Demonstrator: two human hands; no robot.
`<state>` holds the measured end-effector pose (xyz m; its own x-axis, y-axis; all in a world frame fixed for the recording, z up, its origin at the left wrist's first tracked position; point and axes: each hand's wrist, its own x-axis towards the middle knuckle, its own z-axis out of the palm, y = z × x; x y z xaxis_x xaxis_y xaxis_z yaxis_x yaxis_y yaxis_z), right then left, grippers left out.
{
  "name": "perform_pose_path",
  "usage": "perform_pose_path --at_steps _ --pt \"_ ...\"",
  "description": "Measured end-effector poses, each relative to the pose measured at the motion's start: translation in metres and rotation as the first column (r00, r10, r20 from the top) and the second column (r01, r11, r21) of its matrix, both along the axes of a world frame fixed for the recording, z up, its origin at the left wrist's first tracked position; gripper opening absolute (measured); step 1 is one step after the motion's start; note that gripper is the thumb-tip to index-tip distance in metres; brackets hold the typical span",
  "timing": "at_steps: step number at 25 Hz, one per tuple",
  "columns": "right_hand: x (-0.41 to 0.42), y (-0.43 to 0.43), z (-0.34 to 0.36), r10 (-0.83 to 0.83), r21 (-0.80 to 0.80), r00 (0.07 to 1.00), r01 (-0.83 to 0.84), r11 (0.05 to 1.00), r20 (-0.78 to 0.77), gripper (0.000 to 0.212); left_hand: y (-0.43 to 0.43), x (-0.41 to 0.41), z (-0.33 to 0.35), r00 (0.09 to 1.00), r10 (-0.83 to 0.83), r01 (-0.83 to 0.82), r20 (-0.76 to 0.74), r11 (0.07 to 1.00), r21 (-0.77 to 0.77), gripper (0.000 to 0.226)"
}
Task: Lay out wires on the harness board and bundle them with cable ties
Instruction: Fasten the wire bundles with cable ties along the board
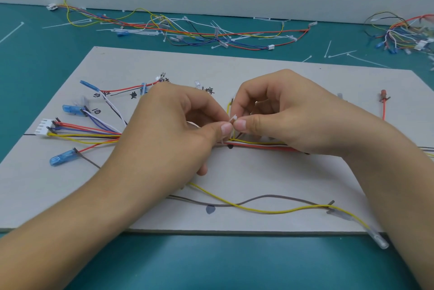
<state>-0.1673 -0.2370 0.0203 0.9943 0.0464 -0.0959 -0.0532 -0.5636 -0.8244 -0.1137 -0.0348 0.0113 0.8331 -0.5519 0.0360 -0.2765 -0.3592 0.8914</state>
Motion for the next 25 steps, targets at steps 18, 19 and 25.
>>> perform_pose_path --at_steps 18,19,25 --pt "-0.001 -0.0017 0.0031 0.042 0.068 0.999 -0.041 0.997 -0.021 0.006 0.0 -0.0039 0.0025 0.998 -0.024 0.023 0.062 1.0 0.019 0.016" --pt "-0.0009 -0.0016 0.0028 0.043 0.065 0.999 -0.042 0.997 -0.021 0.006 0.0001 -0.0039 0.0023 0.998 -0.022 0.021 0.057 1.0 0.015 0.016" --pt "-0.001 -0.0014 0.0022 0.047 0.063 0.999 -0.045 0.997 -0.019 0.006 -0.0003 -0.0042 0.0017 0.999 -0.019 0.019 0.04 1.0 0.008 0.017"
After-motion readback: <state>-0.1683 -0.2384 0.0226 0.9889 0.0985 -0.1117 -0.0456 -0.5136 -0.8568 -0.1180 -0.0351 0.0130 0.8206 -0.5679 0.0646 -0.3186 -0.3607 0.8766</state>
